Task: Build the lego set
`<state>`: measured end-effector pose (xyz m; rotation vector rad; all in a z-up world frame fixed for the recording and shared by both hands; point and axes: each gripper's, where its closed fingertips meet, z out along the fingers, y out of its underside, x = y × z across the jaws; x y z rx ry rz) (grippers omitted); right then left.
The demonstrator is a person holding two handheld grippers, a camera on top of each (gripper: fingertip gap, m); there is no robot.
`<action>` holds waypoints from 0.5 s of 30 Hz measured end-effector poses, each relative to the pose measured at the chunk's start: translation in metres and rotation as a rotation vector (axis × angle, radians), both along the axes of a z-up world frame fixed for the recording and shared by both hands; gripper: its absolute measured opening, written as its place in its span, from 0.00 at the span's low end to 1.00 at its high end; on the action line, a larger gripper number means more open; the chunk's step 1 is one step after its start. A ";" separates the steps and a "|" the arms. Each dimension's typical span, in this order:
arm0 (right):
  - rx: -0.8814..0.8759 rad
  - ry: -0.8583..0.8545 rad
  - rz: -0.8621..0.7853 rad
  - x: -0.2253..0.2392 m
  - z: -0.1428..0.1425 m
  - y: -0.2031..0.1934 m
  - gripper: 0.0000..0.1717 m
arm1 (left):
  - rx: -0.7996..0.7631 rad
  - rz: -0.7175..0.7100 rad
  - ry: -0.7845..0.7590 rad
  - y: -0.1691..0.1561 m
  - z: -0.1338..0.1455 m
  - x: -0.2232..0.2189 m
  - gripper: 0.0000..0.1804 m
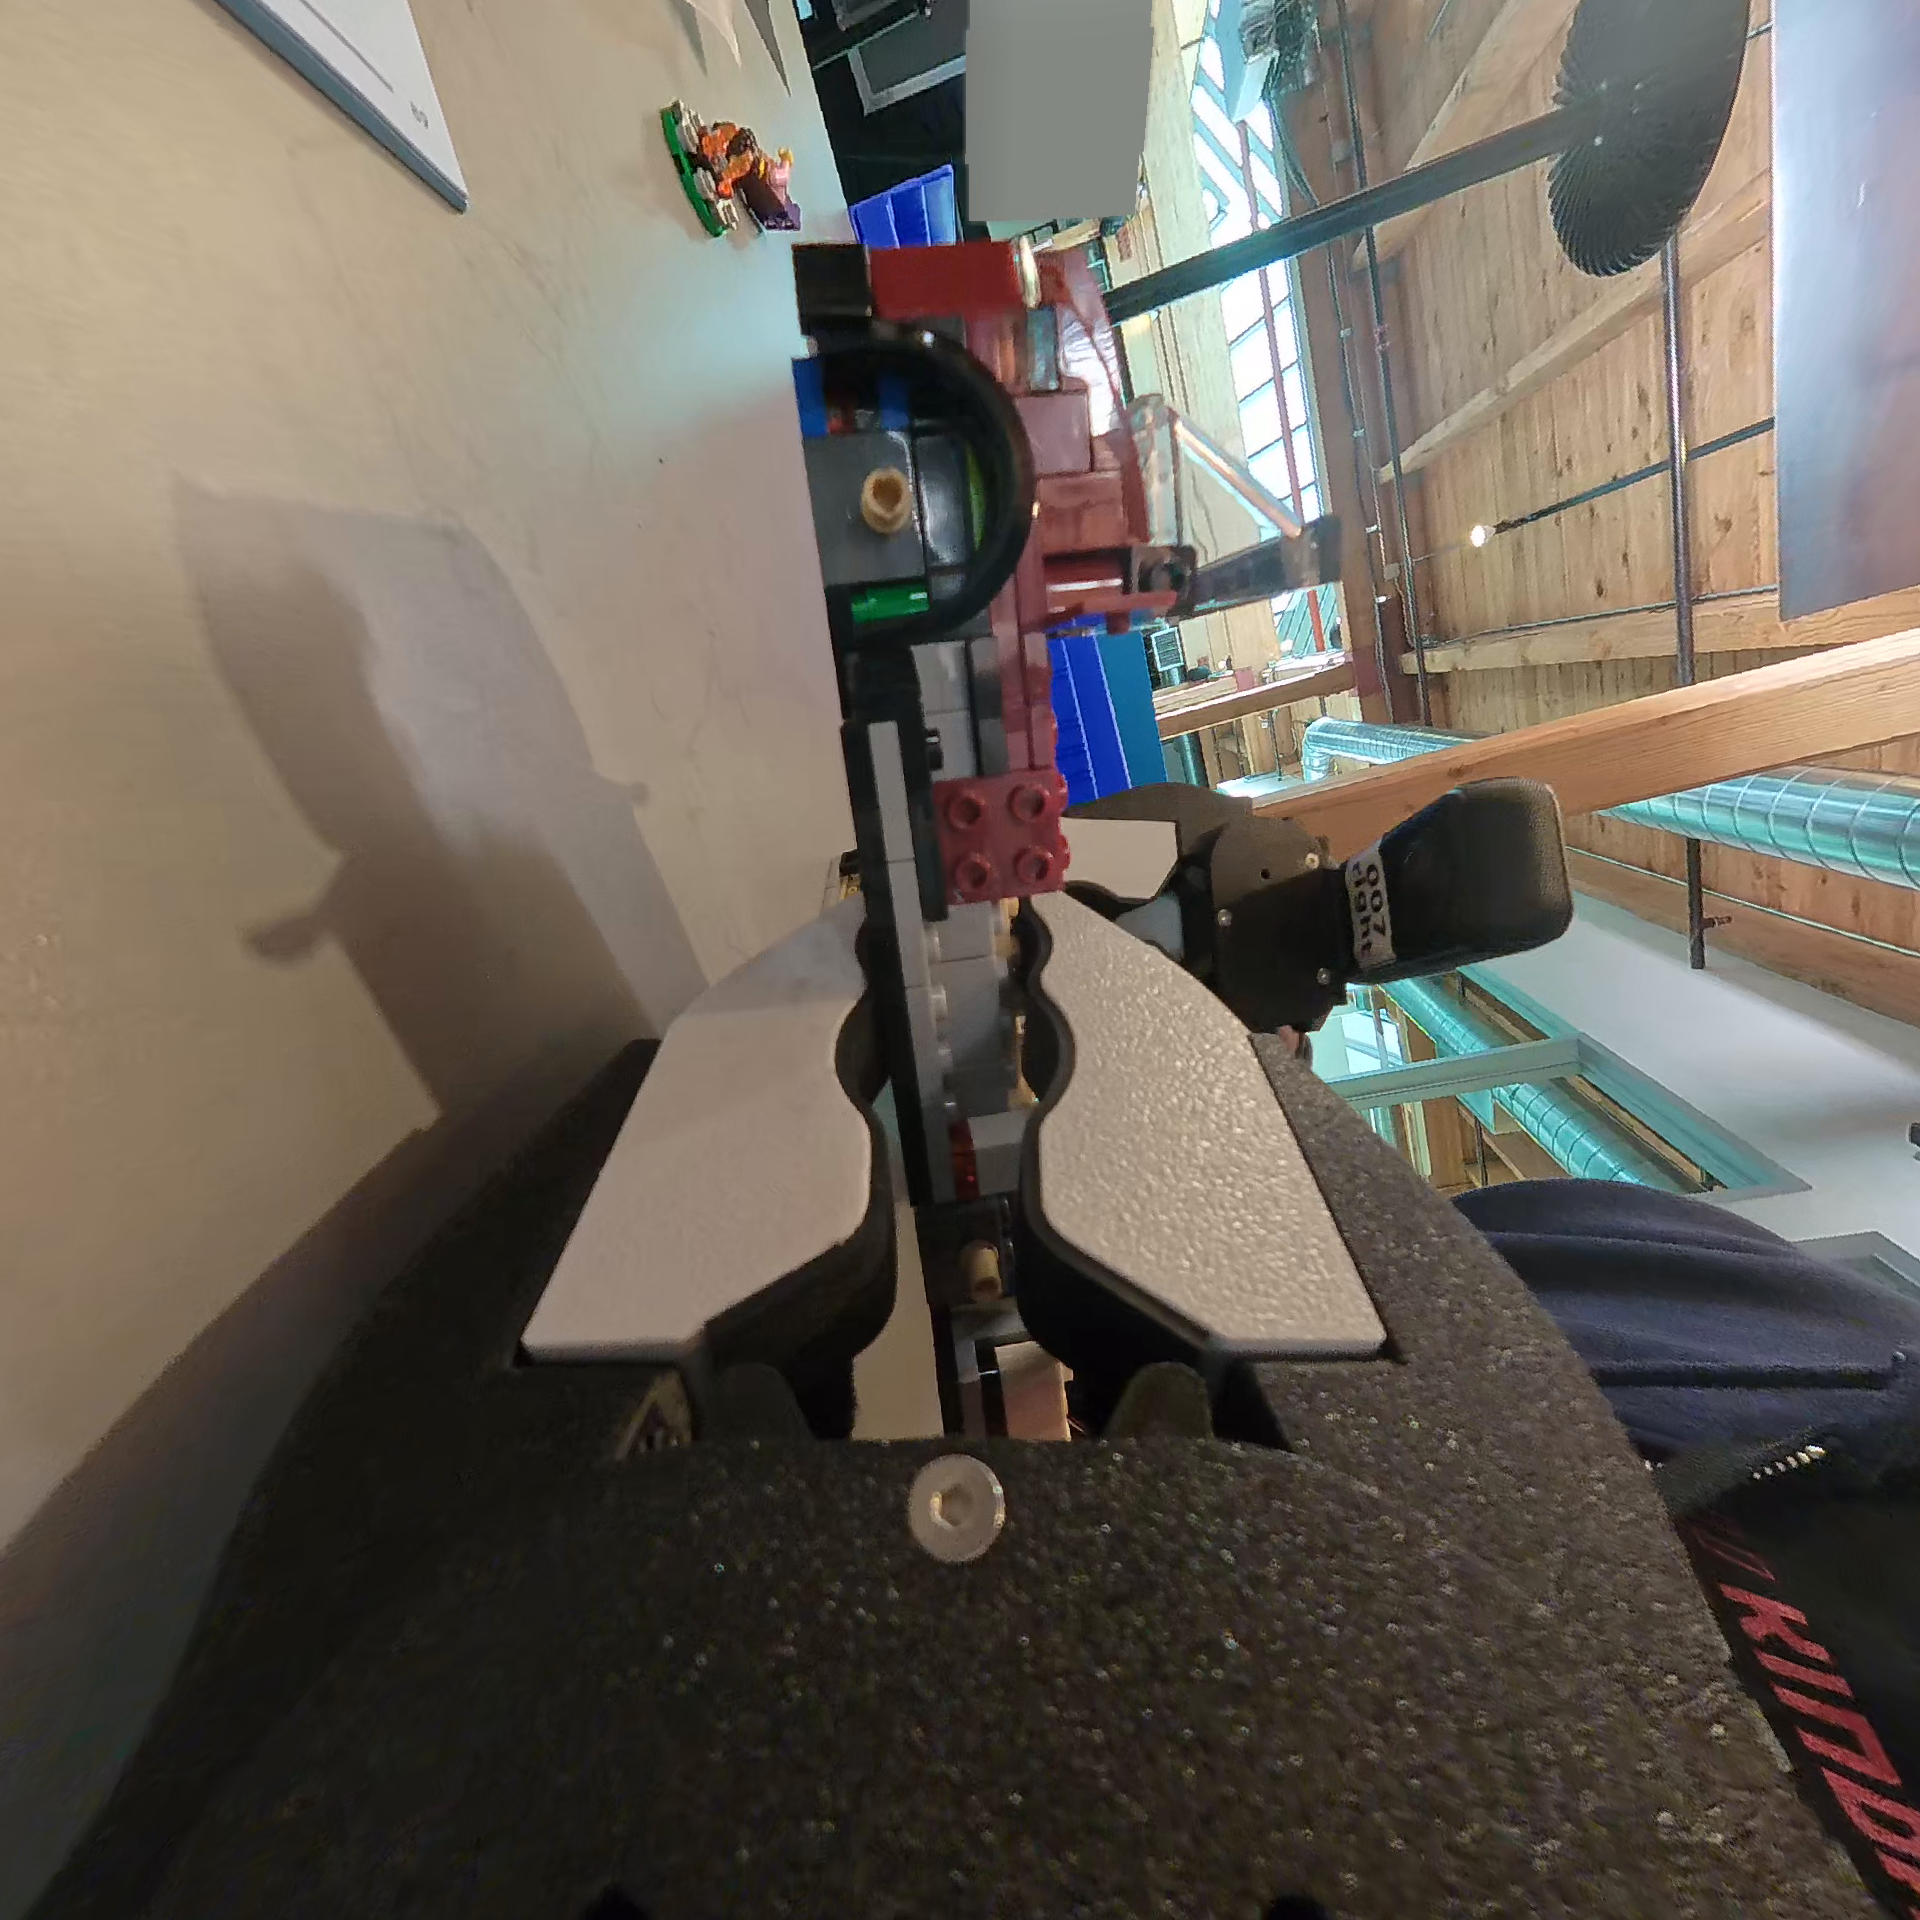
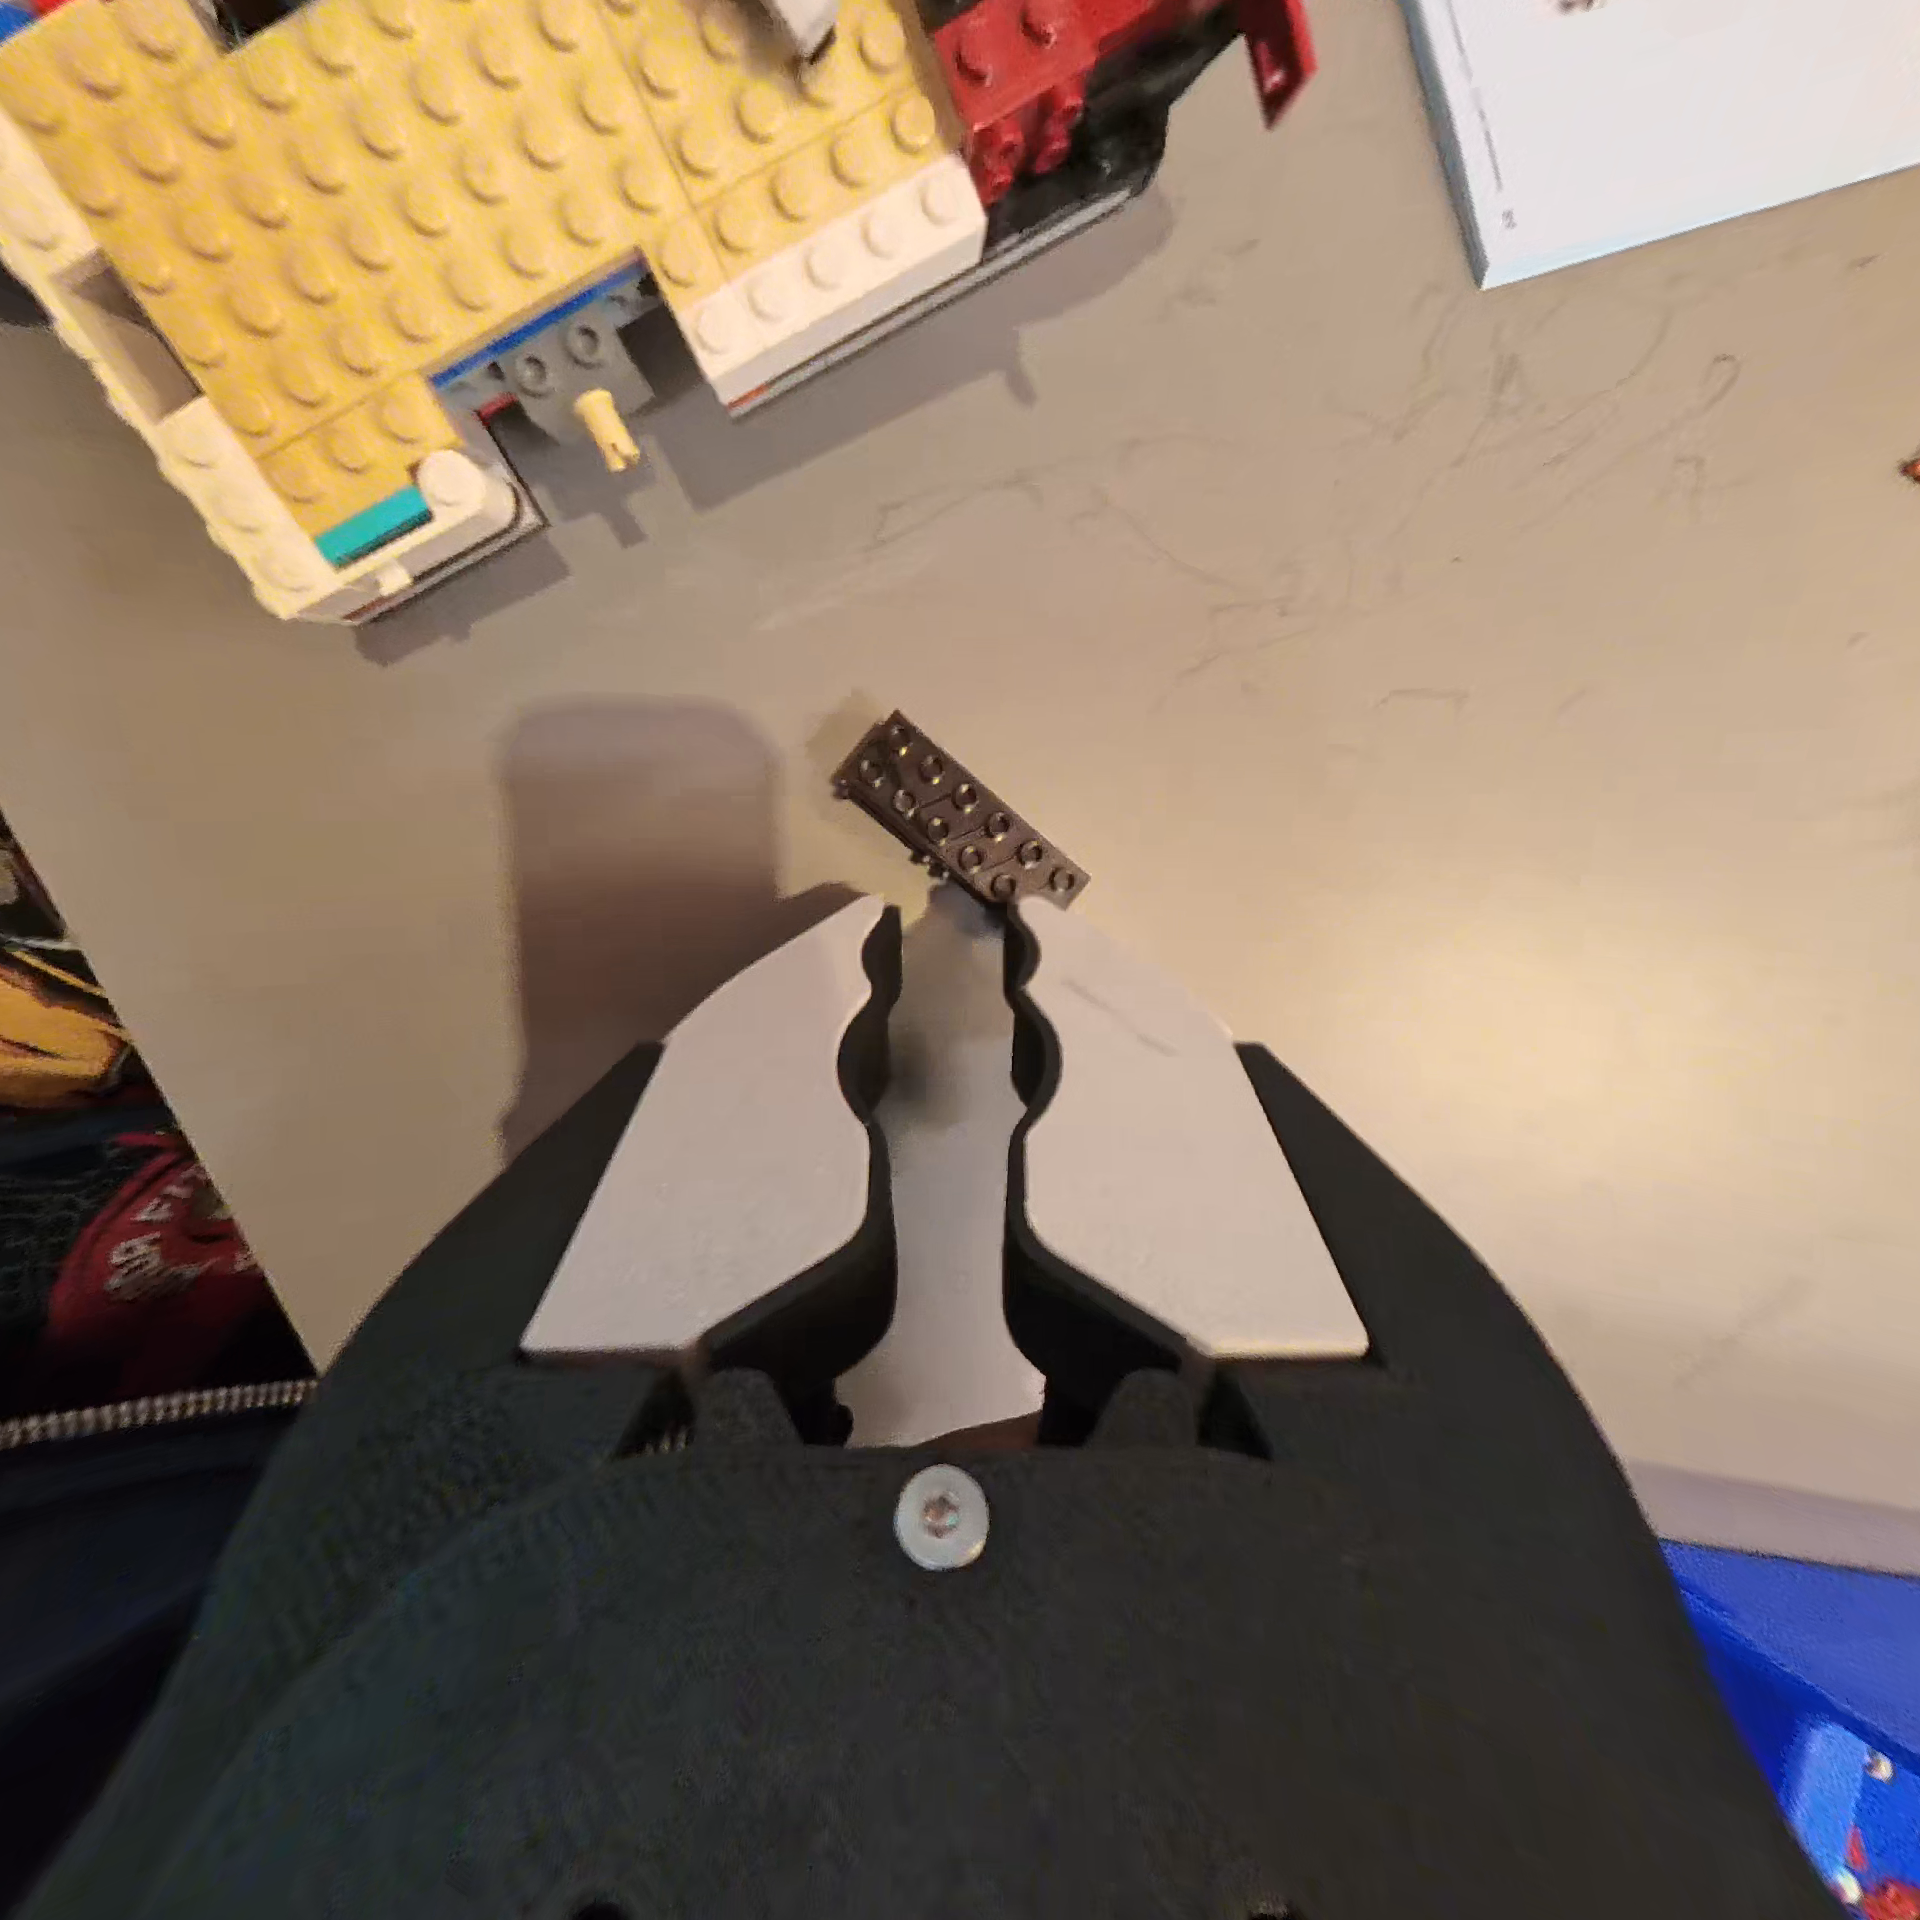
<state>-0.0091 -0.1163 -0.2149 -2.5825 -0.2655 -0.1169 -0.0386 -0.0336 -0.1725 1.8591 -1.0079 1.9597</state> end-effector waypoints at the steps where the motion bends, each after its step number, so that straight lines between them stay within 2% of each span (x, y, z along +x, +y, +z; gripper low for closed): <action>1: -0.033 0.008 0.019 -0.002 -0.002 -0.003 0.09 | 0.002 0.002 -0.002 0.000 0.000 0.000 0.12; 4: -0.088 -0.008 0.080 0.000 -0.011 -0.004 0.09 | 0.005 0.010 -0.006 0.001 0.001 -0.001 0.12; 10: -0.014 0.035 0.151 0.013 -0.009 0.032 0.12 | -0.011 0.007 0.012 -0.001 -0.001 -0.005 0.12; 13: 0.008 0.144 0.095 0.013 0.001 0.036 0.14 | -0.038 0.019 0.023 0.000 -0.001 -0.010 0.12; 15: 0.032 0.232 0.000 0.013 0.009 0.037 0.14 | -0.050 0.035 0.023 0.003 -0.001 -0.012 0.12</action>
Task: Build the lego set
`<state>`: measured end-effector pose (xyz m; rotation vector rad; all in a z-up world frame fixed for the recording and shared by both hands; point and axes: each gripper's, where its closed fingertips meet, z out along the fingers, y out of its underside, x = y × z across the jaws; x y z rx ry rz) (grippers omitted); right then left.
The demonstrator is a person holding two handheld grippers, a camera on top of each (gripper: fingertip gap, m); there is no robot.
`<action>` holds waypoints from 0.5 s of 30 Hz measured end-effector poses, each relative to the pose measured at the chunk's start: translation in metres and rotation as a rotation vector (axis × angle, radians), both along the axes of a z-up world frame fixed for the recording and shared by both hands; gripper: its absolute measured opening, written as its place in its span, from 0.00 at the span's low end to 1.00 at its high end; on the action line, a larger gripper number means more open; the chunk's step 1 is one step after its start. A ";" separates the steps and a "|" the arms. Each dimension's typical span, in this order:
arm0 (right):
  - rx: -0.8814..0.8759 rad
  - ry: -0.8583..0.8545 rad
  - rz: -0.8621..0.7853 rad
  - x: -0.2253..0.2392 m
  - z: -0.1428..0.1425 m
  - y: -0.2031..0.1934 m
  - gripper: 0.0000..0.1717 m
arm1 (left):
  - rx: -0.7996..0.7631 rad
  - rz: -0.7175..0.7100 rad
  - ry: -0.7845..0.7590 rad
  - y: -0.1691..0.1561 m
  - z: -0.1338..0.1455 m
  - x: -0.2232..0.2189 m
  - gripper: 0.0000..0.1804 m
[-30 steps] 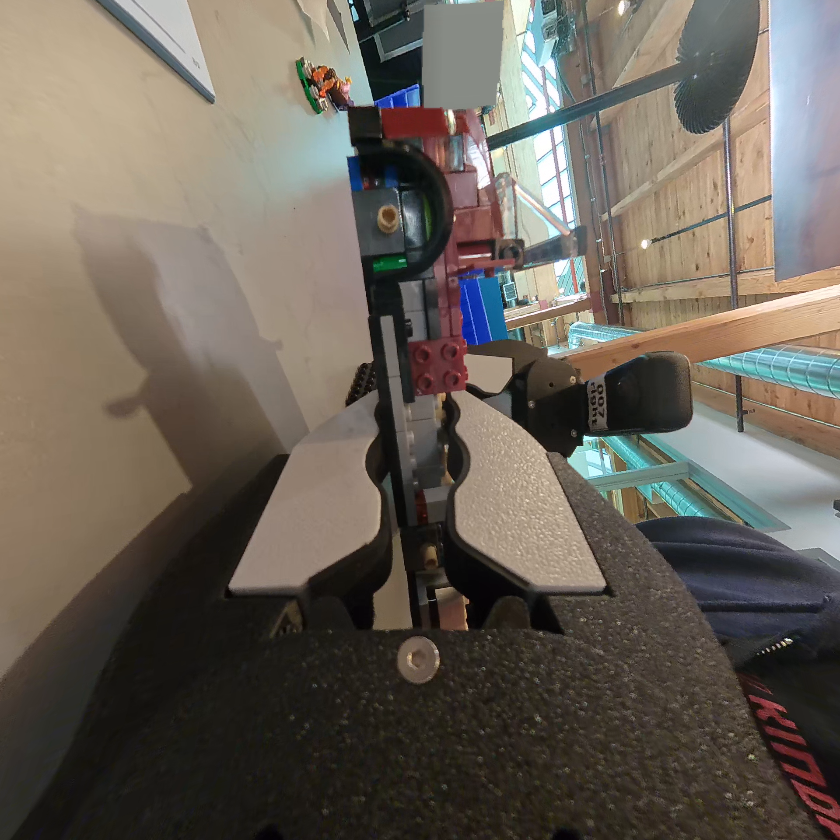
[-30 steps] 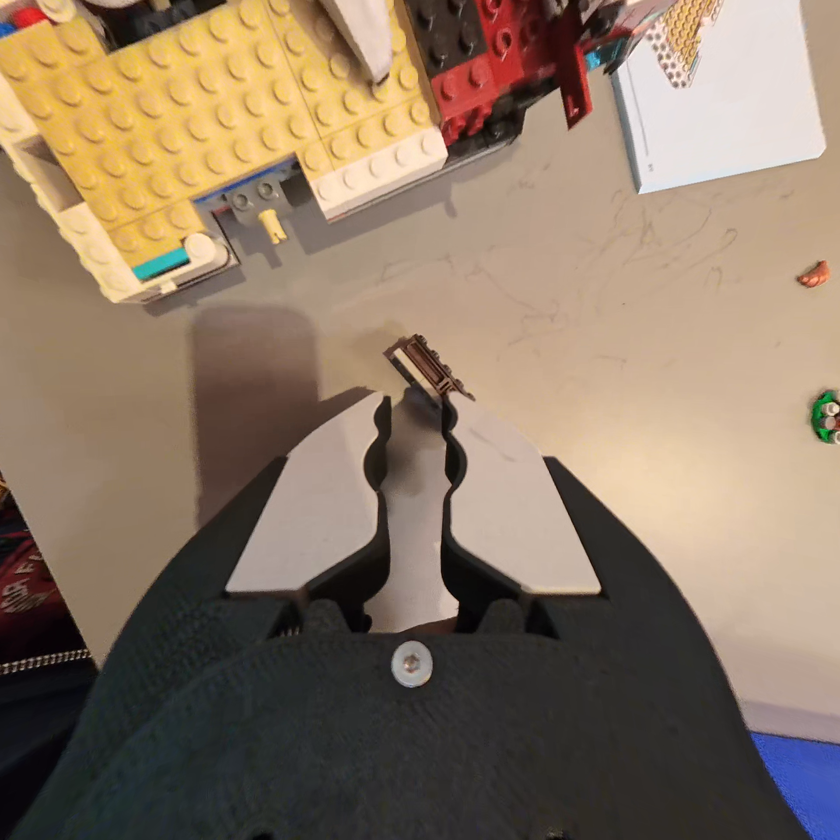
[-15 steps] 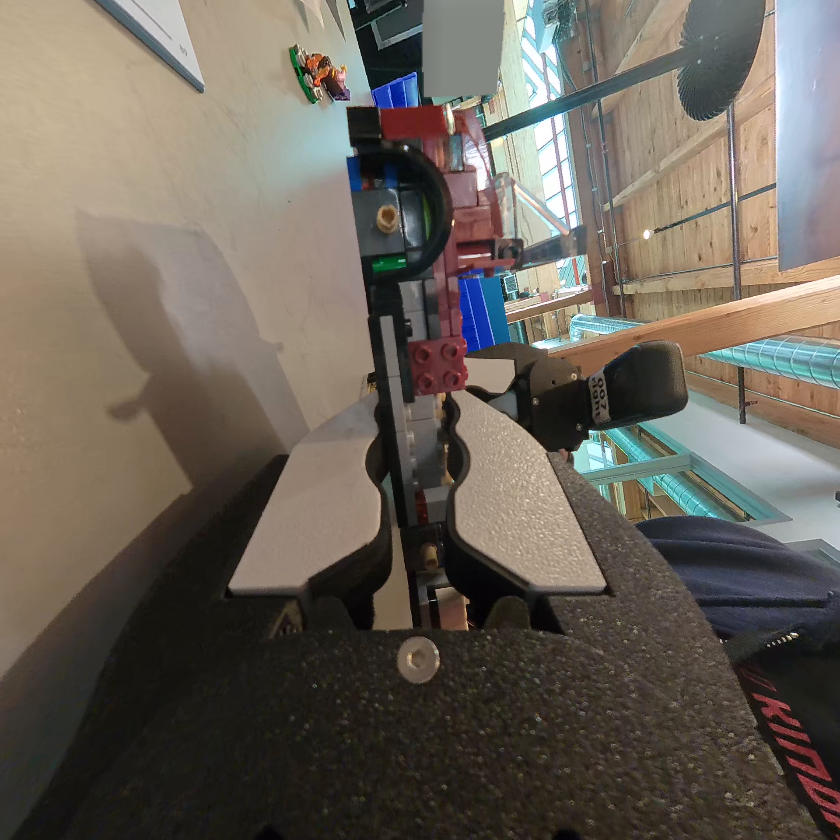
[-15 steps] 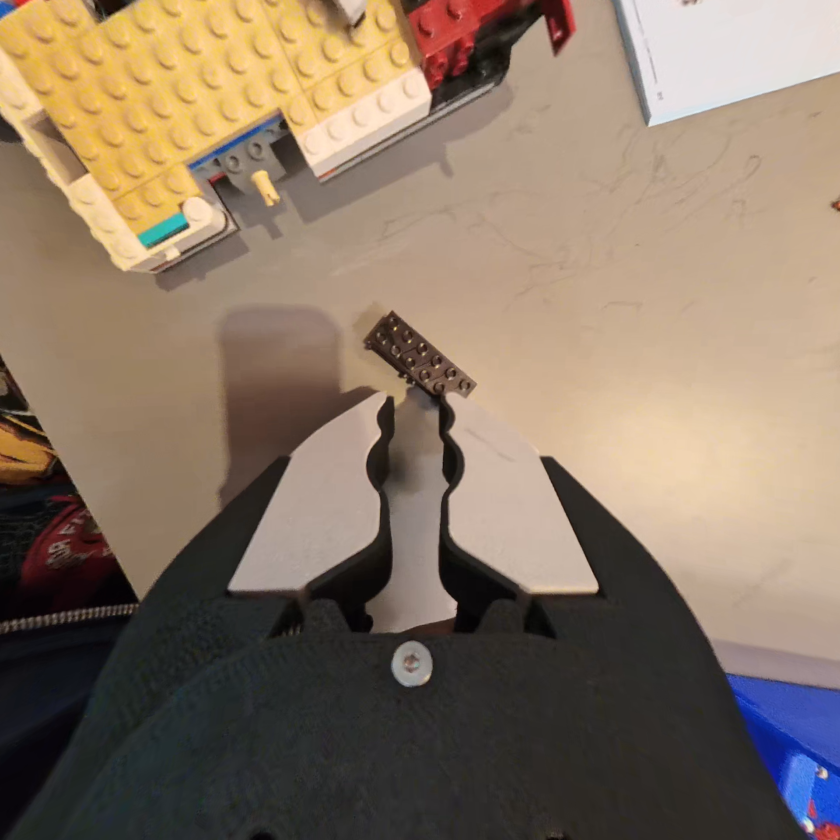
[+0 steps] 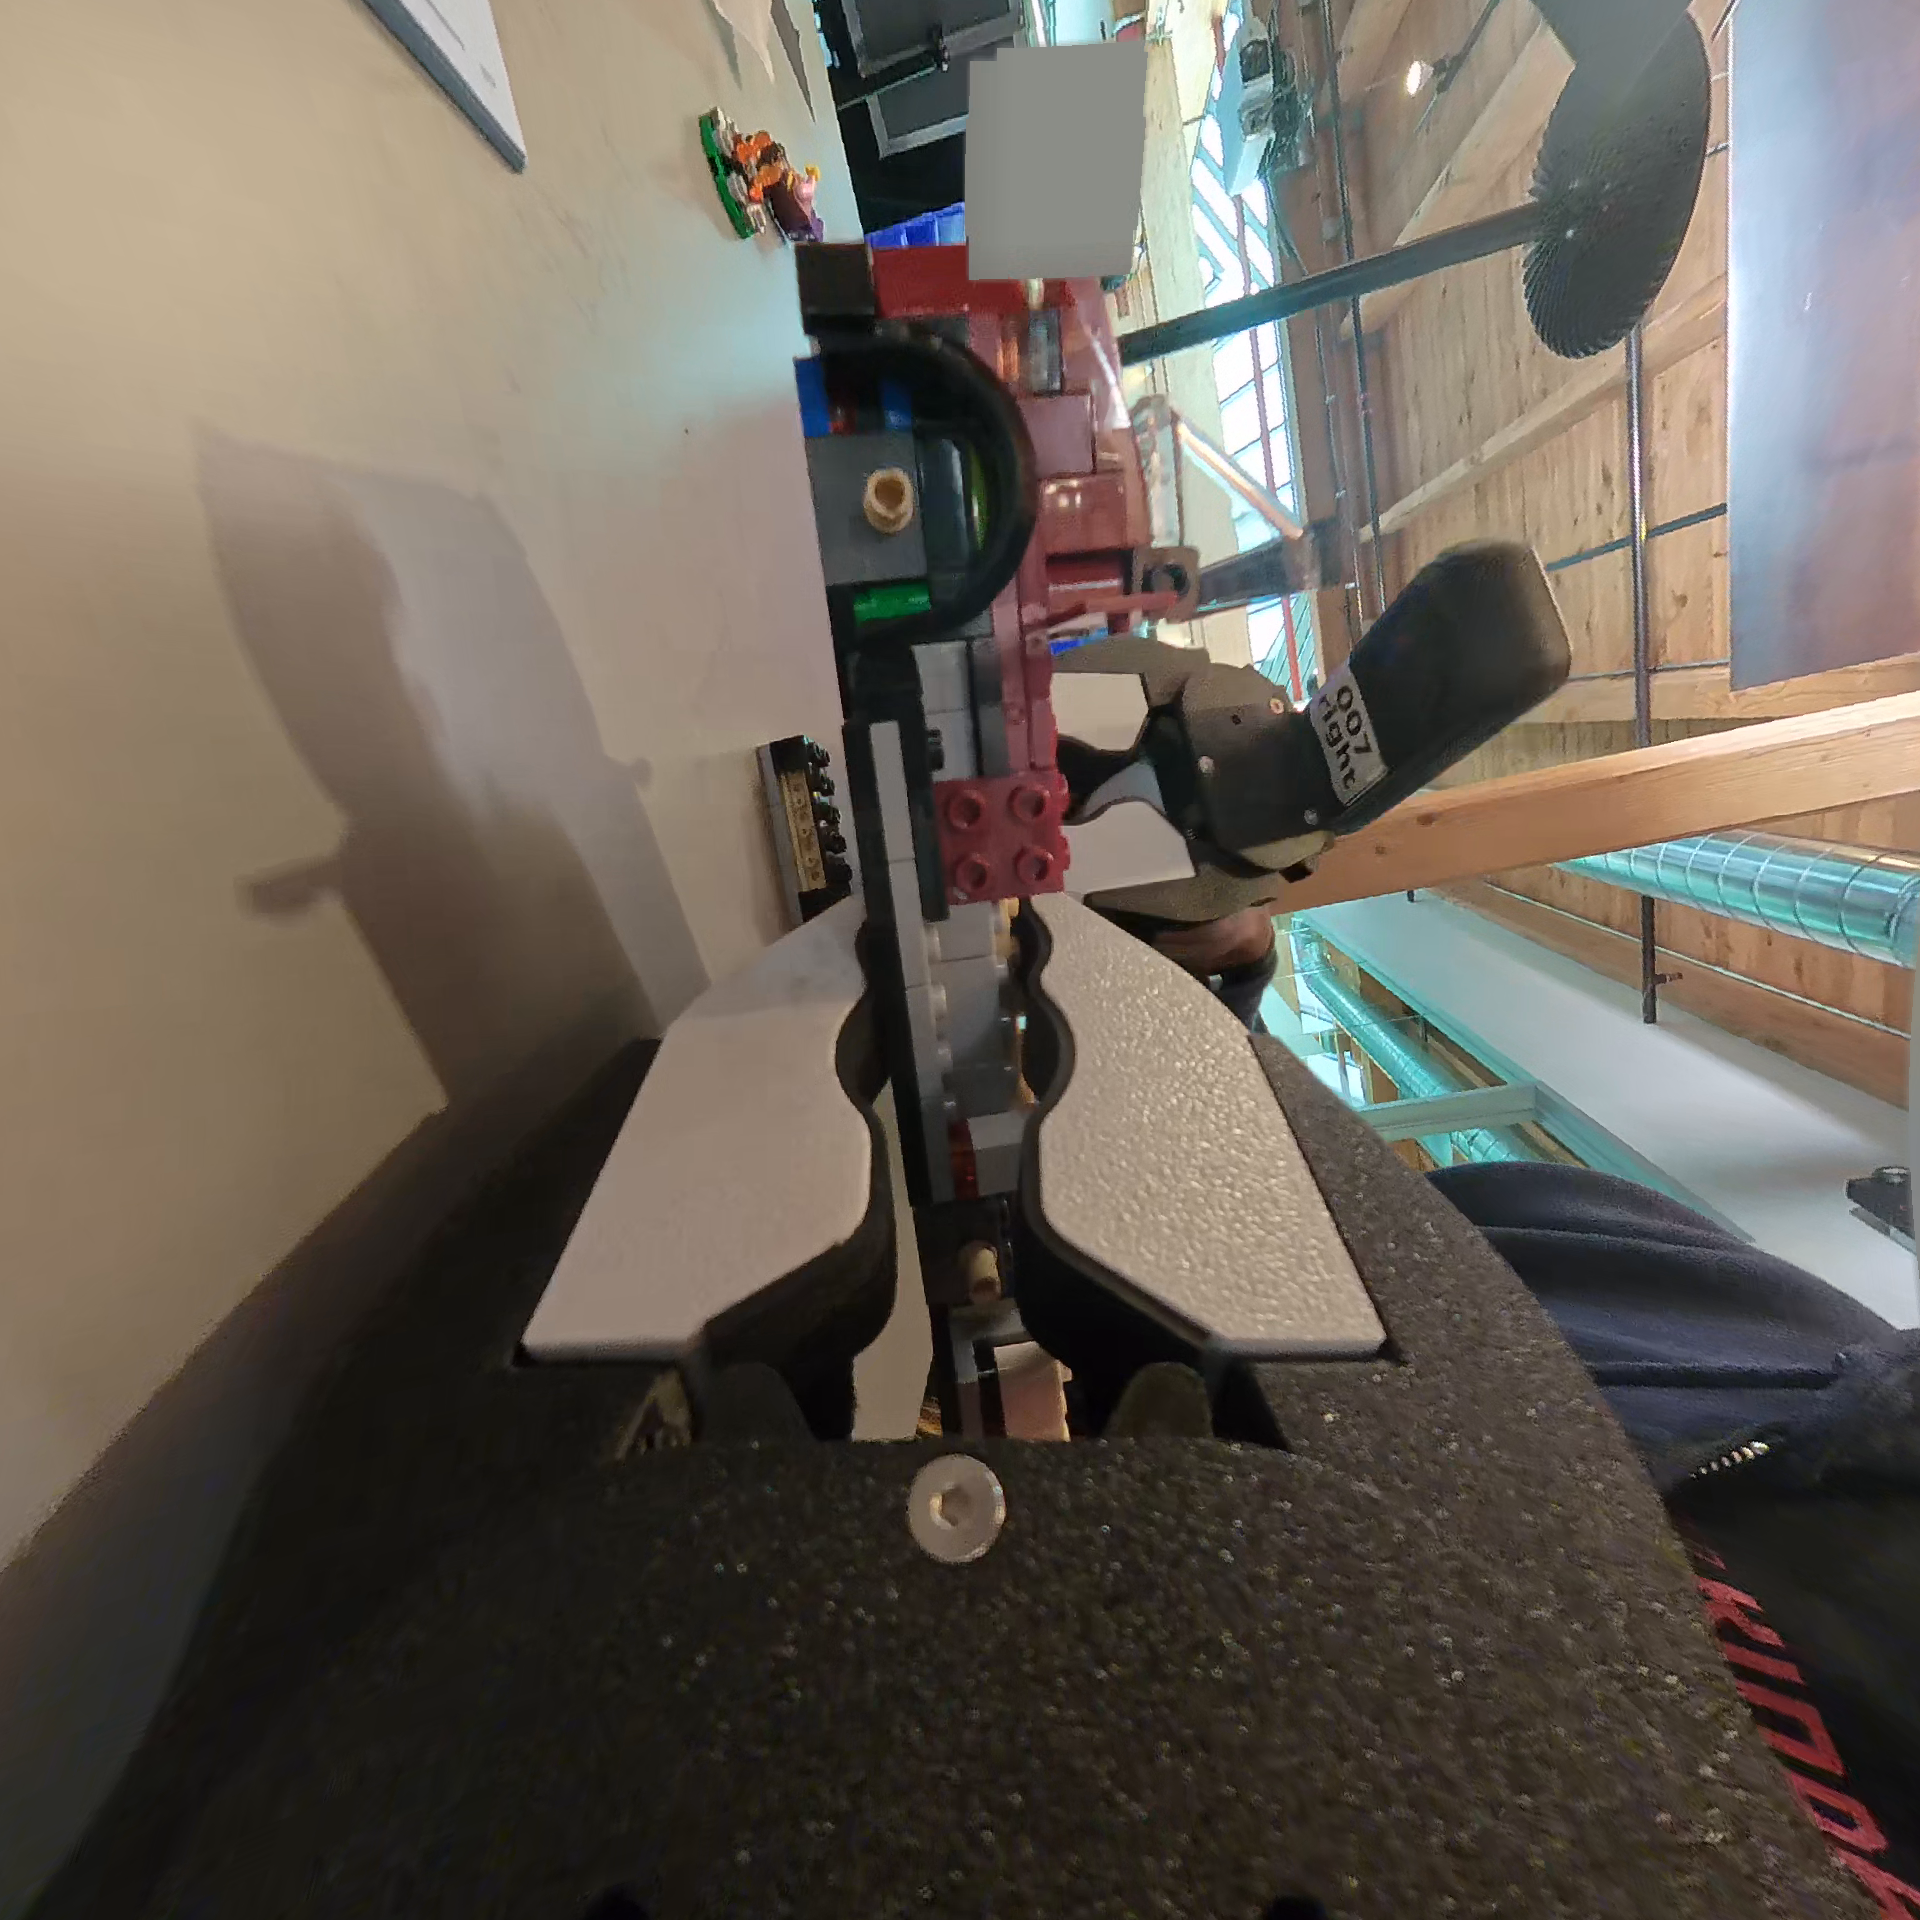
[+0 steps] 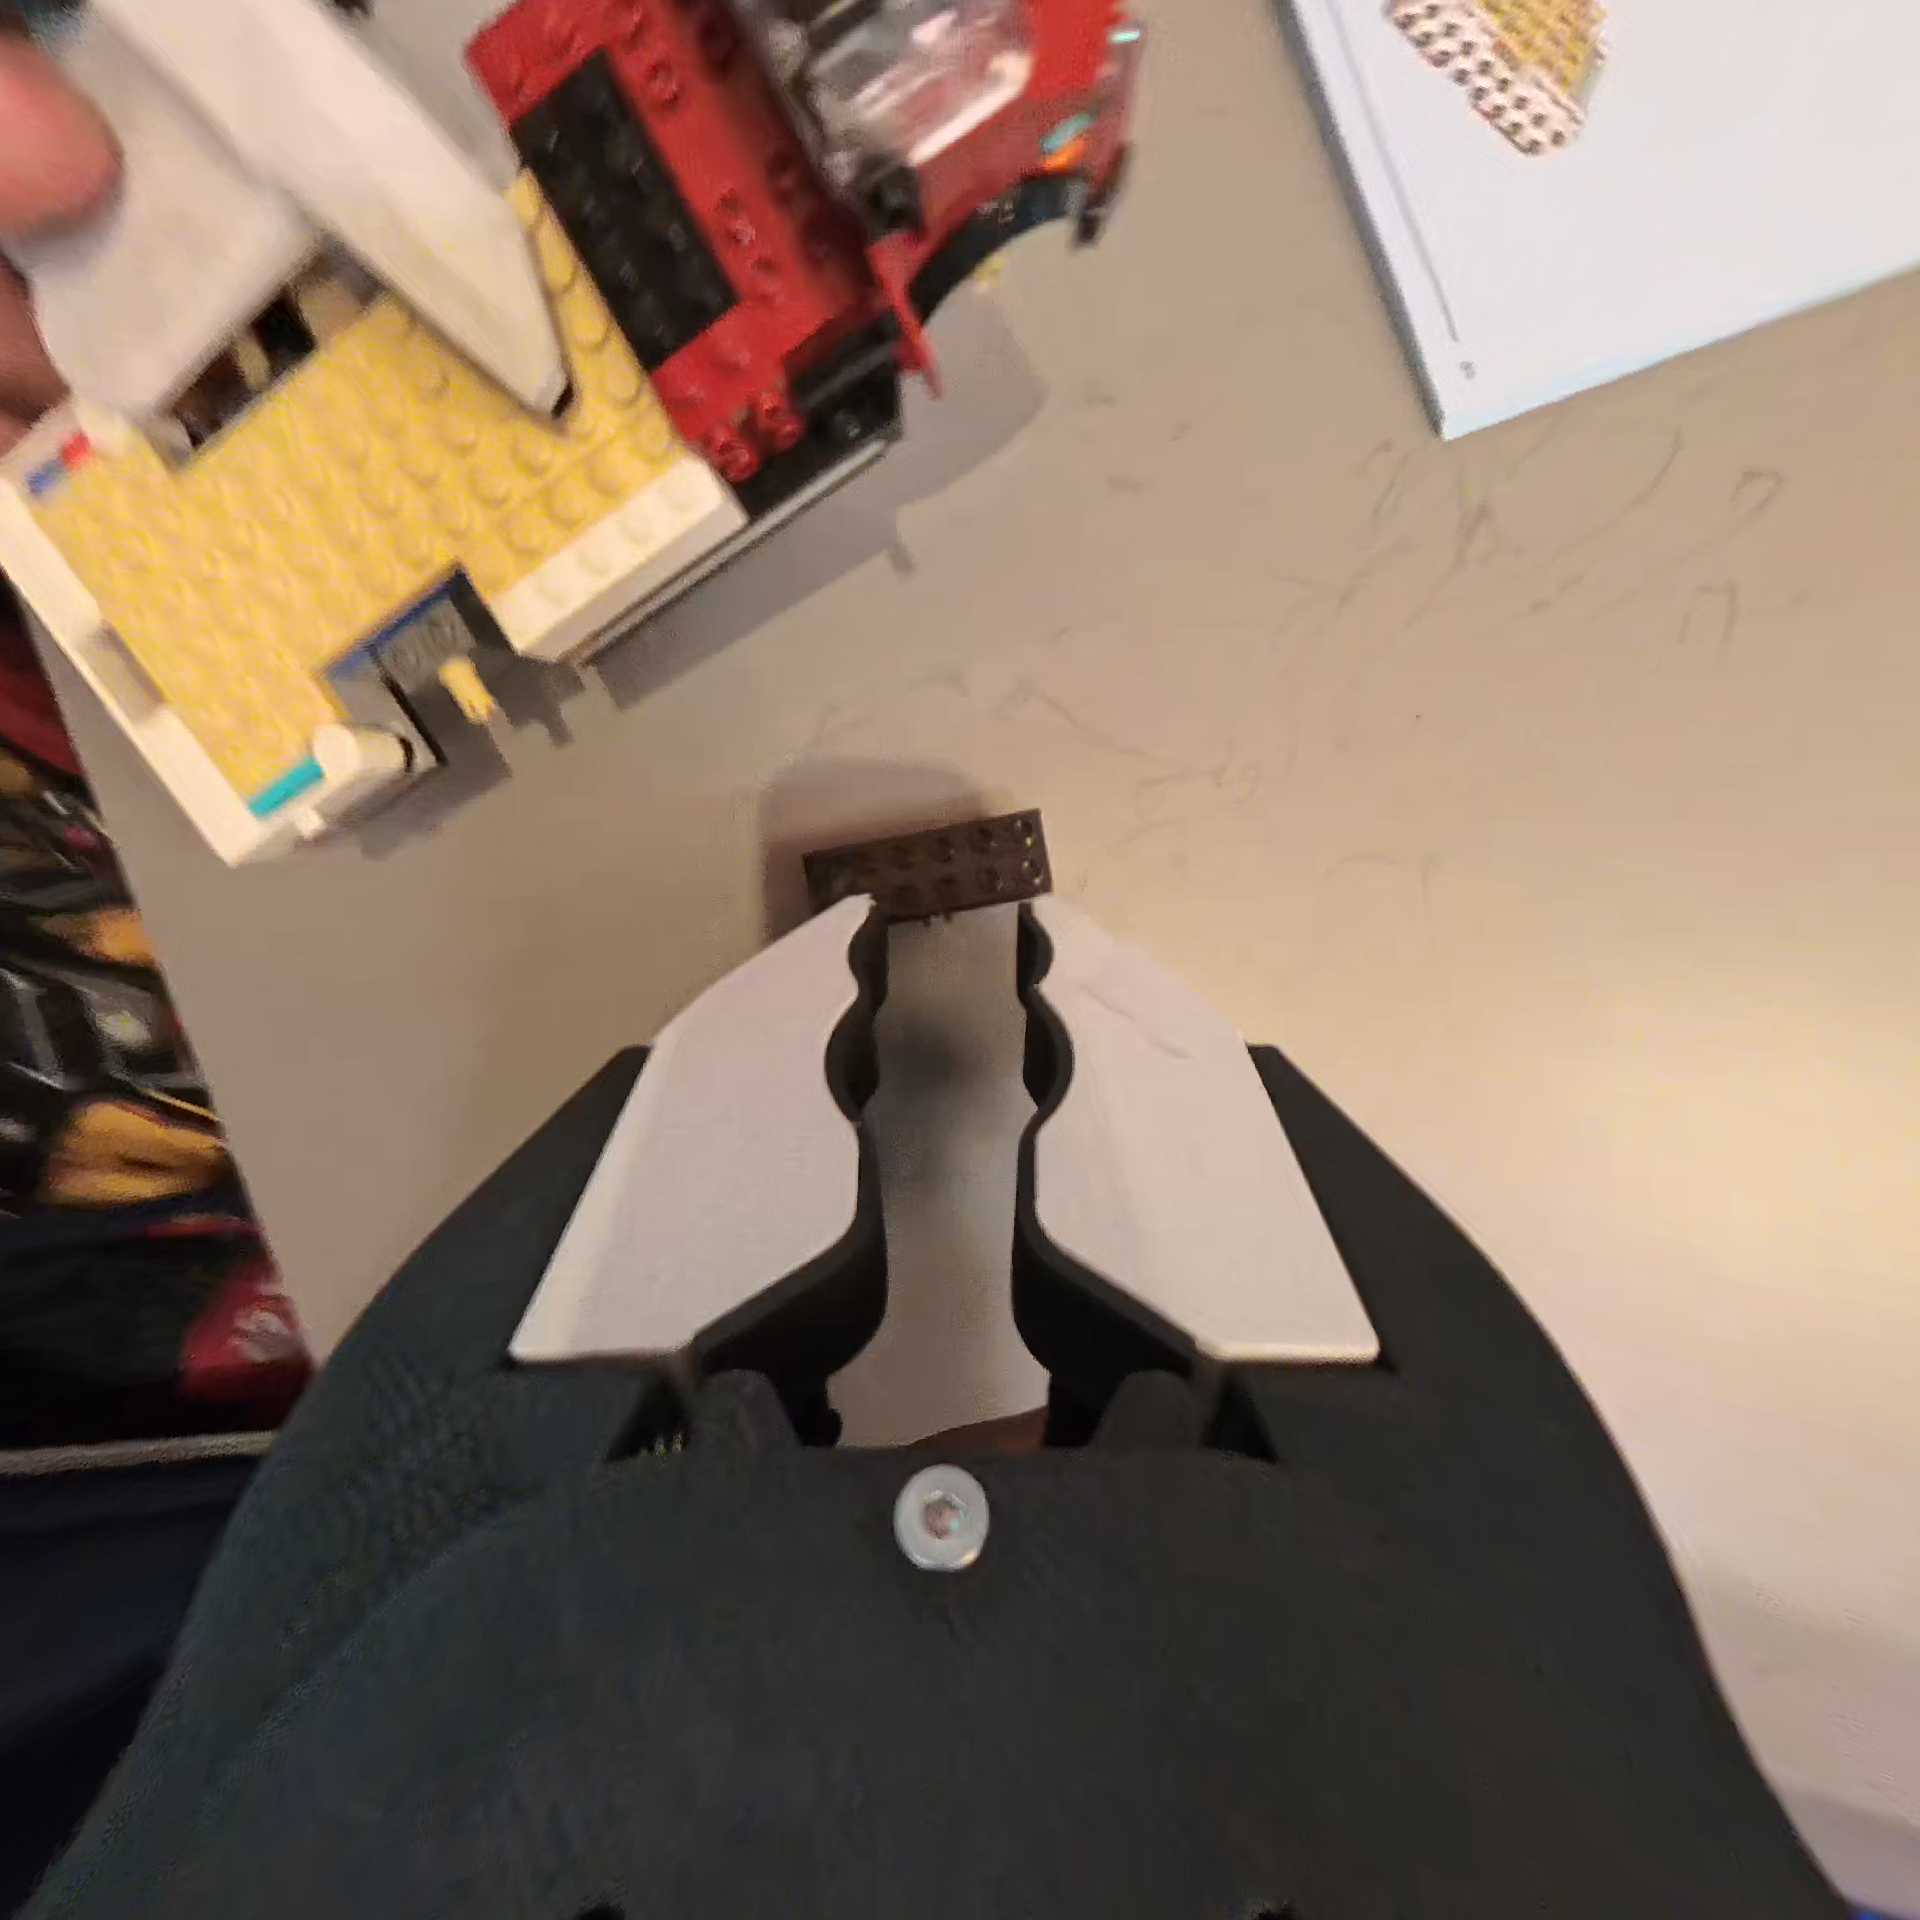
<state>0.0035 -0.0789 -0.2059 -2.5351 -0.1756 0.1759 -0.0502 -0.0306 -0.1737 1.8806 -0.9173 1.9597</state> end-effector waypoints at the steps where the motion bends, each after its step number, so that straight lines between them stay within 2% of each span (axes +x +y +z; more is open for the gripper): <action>1: -0.001 0.058 -0.064 -0.002 0.003 0.001 0.14 | -0.004 0.008 -0.002 0.001 0.000 0.000 0.12; 3: -0.028 0.150 -0.144 -0.010 0.001 0.001 0.15 | -0.011 0.015 -0.006 0.003 0.001 0.000 0.12; 8: -0.069 0.200 -0.194 -0.013 -0.009 -0.001 0.21 | -0.014 -0.006 -0.013 0.000 0.002 -0.001 0.12; 12: -0.089 0.205 -0.158 -0.013 -0.013 0.009 0.24 | -0.007 -0.015 -0.015 -0.002 0.003 -0.002 0.12; 15: -0.101 0.191 -0.062 -0.022 -0.018 0.018 0.23 | -0.010 -0.005 -0.018 0.000 0.003 -0.004 0.12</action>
